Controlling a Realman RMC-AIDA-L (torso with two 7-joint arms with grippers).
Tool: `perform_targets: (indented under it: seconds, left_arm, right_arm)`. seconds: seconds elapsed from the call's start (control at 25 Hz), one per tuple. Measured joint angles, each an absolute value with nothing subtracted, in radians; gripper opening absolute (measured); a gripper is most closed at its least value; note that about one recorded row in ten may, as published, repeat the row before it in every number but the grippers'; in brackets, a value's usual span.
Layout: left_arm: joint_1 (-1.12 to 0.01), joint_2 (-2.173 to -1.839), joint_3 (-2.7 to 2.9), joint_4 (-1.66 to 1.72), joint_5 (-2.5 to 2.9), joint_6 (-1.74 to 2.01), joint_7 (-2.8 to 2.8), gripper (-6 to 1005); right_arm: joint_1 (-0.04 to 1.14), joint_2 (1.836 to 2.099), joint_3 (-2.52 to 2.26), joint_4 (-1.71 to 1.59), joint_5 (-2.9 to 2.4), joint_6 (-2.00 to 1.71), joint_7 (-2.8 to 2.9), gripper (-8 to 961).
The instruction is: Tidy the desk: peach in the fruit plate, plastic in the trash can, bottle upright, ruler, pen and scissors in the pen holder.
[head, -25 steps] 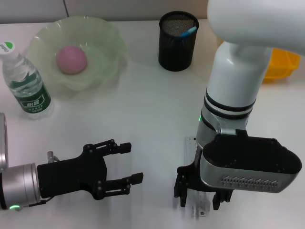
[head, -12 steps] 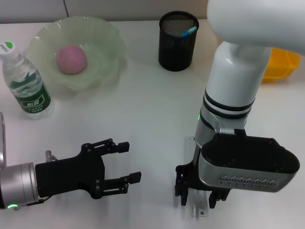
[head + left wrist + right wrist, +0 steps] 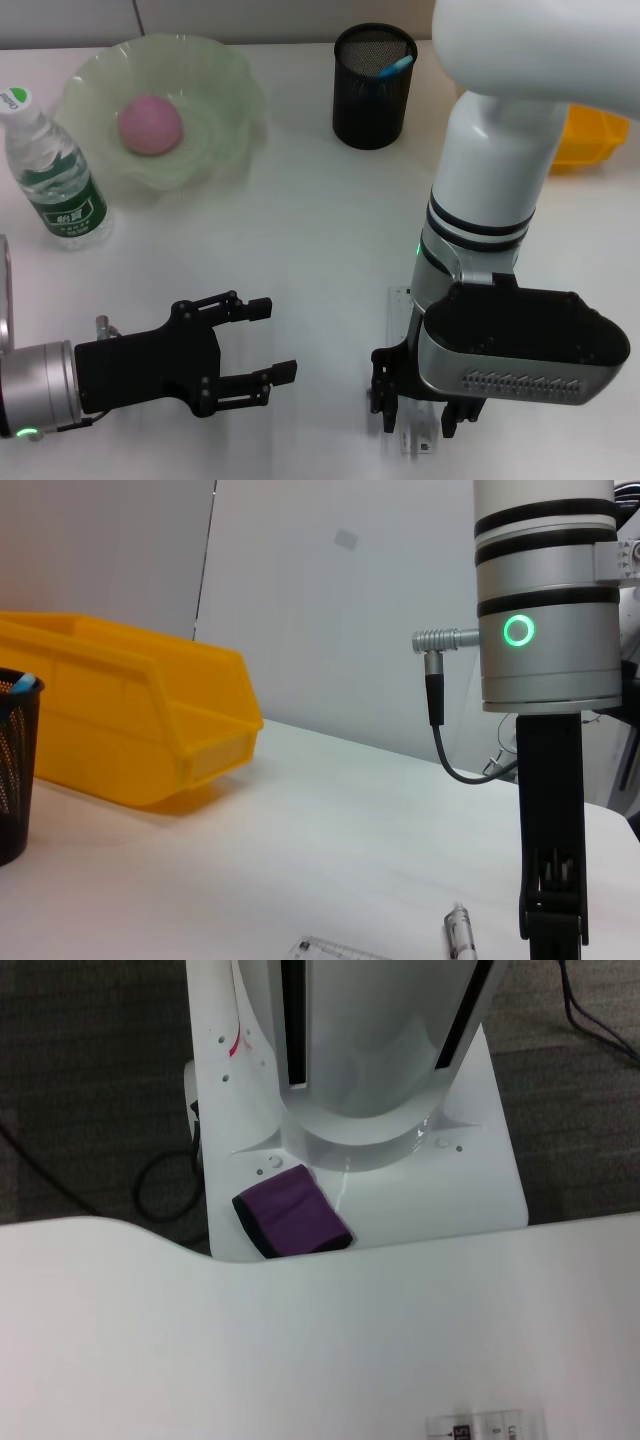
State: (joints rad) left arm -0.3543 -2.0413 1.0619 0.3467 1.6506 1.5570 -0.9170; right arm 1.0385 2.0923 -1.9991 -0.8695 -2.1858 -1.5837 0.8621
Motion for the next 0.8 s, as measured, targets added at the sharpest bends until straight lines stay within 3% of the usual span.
perform_targets:
  seconds: [0.56, 0.8]
  left_arm:
    - [-0.354, -2.041, 1.060, 0.342, 1.651, 1.557, -0.917, 787]
    - [-0.347, -2.038, 1.056, 0.347, 1.650, 1.568, -0.918, 787]
  right_arm:
    - [1.039, 2.092, -2.021, -0.864, -2.173, -1.552, 0.859, 506]
    - [1.037, 2.092, -2.024, -0.869, -2.163, -1.545, 0.859, 399]
